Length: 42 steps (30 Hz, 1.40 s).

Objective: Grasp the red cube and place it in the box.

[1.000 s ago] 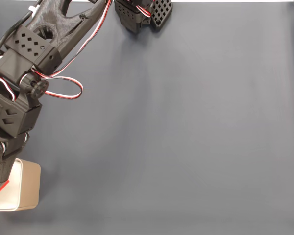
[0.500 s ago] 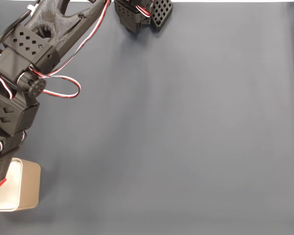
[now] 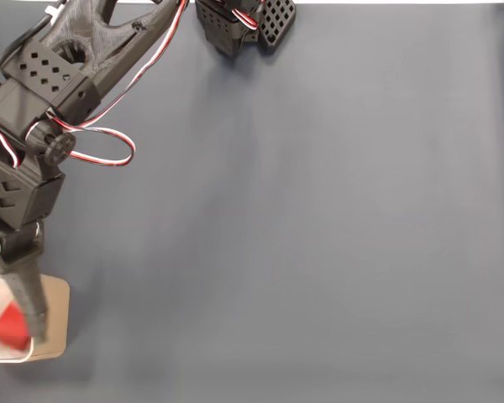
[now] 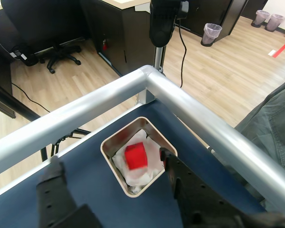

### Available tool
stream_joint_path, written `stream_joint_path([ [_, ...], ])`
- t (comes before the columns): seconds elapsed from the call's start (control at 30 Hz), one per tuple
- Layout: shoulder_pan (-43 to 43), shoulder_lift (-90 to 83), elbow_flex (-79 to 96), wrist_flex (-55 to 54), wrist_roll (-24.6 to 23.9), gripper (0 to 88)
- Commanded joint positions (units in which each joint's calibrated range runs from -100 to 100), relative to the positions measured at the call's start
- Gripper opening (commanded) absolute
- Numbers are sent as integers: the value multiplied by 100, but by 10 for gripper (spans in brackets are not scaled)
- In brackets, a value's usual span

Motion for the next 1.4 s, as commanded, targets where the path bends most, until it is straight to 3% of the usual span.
stream_joint_path([
  [0.0,73,-122,-319,73,24,562],
  [0.8,59,-130,-328,8,-49,574],
  [0.87,38,-148,-319,0,-39,482],
  [0.97,-40,-243,-219,-99,-59,177],
  [1.07,-246,-538,82,-328,-107,16],
  [1.37,-1873,-2843,2445,-746,-244,0],
])
